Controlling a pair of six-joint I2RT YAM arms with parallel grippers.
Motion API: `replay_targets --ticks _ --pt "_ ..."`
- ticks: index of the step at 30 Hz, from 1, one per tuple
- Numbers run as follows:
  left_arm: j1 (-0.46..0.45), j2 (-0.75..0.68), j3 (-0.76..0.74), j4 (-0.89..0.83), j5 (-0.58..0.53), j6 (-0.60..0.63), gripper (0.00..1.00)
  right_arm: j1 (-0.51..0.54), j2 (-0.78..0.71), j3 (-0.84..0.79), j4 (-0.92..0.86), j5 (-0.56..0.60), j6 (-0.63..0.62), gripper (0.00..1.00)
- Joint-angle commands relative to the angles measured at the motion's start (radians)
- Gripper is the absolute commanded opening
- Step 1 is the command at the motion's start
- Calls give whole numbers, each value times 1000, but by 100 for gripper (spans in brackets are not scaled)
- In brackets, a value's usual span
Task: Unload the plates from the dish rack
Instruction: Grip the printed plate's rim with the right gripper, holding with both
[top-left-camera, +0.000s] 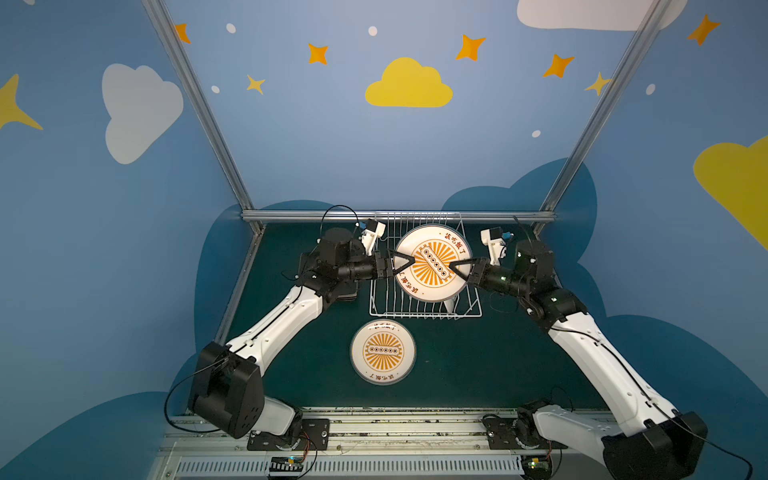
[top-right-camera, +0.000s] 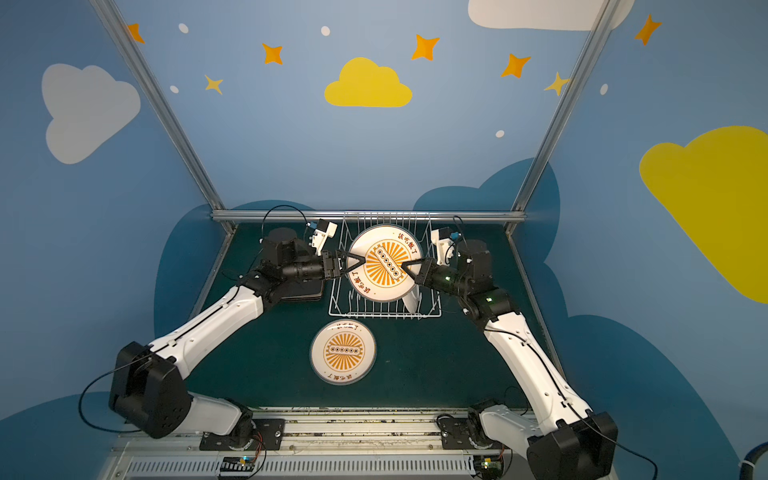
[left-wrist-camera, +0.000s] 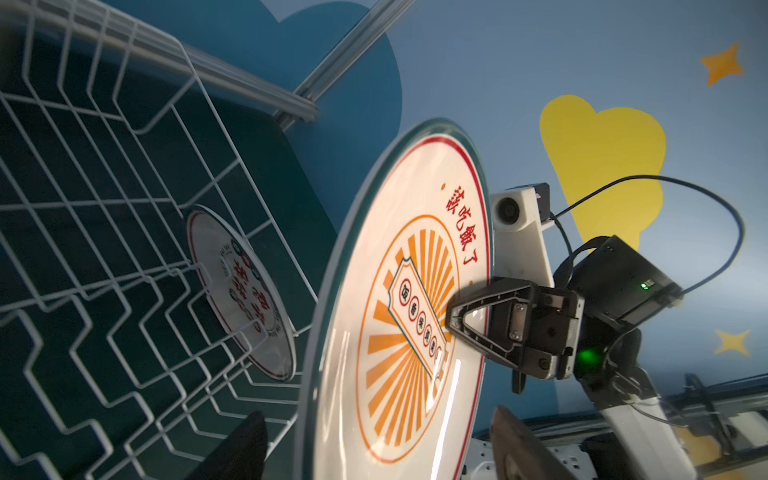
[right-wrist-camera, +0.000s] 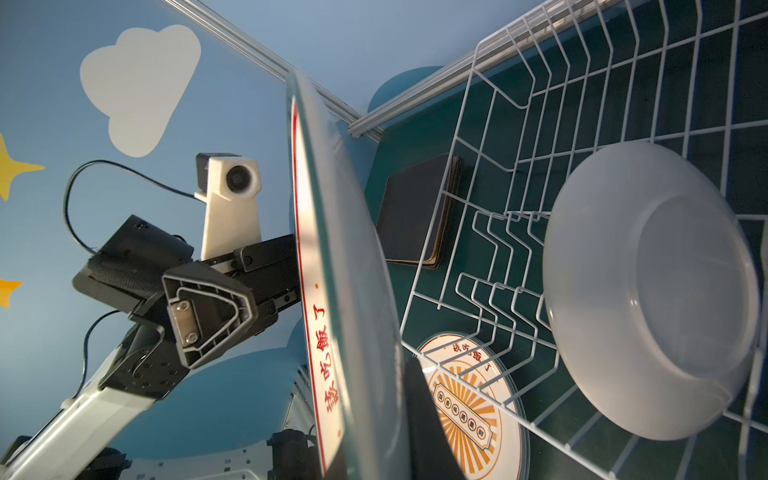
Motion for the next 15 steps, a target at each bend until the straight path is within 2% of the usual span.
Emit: replay_targets --ticks 1,15 --pt "1 15 18 79 103 -60 71 -4 0 -2 71 -35 -25 0" --pt "-13 49 16 101 156 -73 33 -3 24 -24 120 -78 -14 0"
